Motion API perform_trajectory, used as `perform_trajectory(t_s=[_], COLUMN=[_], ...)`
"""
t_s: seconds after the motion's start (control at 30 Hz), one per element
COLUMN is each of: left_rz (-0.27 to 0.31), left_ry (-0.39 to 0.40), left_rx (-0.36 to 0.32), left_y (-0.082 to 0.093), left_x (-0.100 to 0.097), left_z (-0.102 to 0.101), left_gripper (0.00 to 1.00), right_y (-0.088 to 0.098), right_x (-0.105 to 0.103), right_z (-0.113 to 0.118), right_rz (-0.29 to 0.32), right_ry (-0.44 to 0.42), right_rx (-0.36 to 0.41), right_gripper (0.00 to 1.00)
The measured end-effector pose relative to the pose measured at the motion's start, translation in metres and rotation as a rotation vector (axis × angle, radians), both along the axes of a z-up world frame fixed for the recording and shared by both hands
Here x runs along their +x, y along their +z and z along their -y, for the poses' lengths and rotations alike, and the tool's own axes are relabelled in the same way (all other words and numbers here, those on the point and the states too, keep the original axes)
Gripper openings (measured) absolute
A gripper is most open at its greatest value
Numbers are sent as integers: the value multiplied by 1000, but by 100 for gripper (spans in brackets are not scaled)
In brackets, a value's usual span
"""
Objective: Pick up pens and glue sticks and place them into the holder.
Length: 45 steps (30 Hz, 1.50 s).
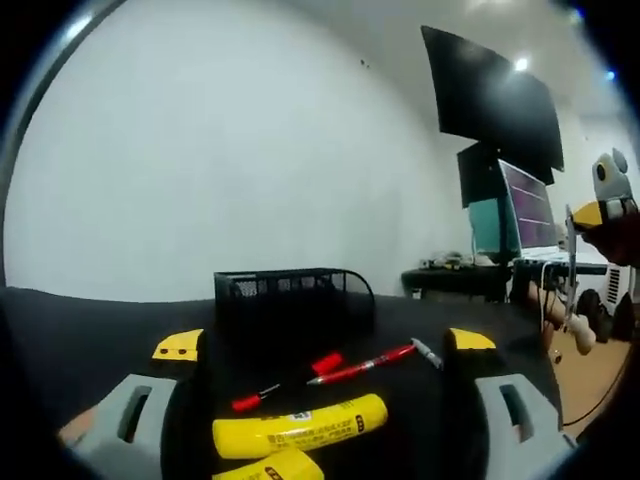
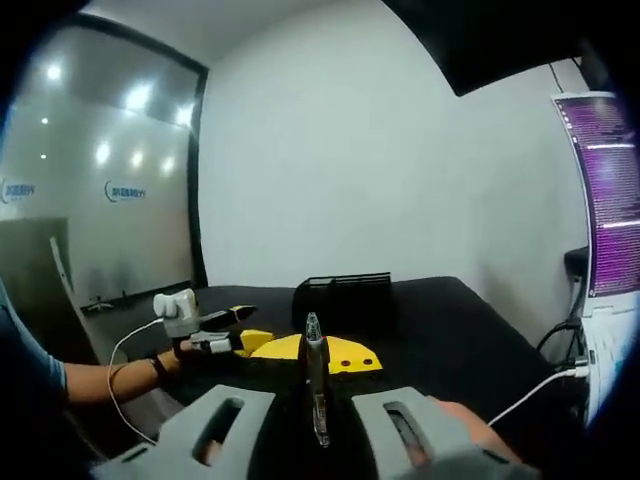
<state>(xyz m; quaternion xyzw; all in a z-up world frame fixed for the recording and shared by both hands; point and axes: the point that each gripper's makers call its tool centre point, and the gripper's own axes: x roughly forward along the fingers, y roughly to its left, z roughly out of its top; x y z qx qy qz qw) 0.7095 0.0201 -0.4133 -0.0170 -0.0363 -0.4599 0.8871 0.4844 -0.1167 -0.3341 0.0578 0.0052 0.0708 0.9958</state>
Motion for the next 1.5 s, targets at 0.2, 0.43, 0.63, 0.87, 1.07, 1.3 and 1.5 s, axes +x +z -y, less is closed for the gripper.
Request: perform_trajectory(t_s=[0.2, 0.43, 0.63, 0.87, 1.07, 1.3, 1.5], left_rz=[7, -34, -27, -33, -50, -58, -51], left_ry=[-4, -67, -70, -82, -86, -94, -91], left_rx=[10, -12, -4, -37, -38, -25, 14], left_y=[-1, -3, -5, -2, -4, -8, -13], left_x=[0, -9, -7, -3, -5, -6, -9], left_z=[-1, 1, -2, -5, -6, -3, 0], left_gripper=[93, 92, 88, 88, 88, 87, 87], right_y=[12, 37, 52, 55, 70, 90, 93], right_x=[14, 39, 56, 75, 89, 108, 131], right_z=[6, 16, 19, 20, 16, 10, 4], right_rz=[7, -5, 24, 10, 16, 46, 56], right_ry=[-4, 14, 7, -10, -1, 33, 74], right_rx=[-14, 28, 45, -9, -27, -44, -88], right_gripper=[4, 4, 4, 4, 4, 4, 4])
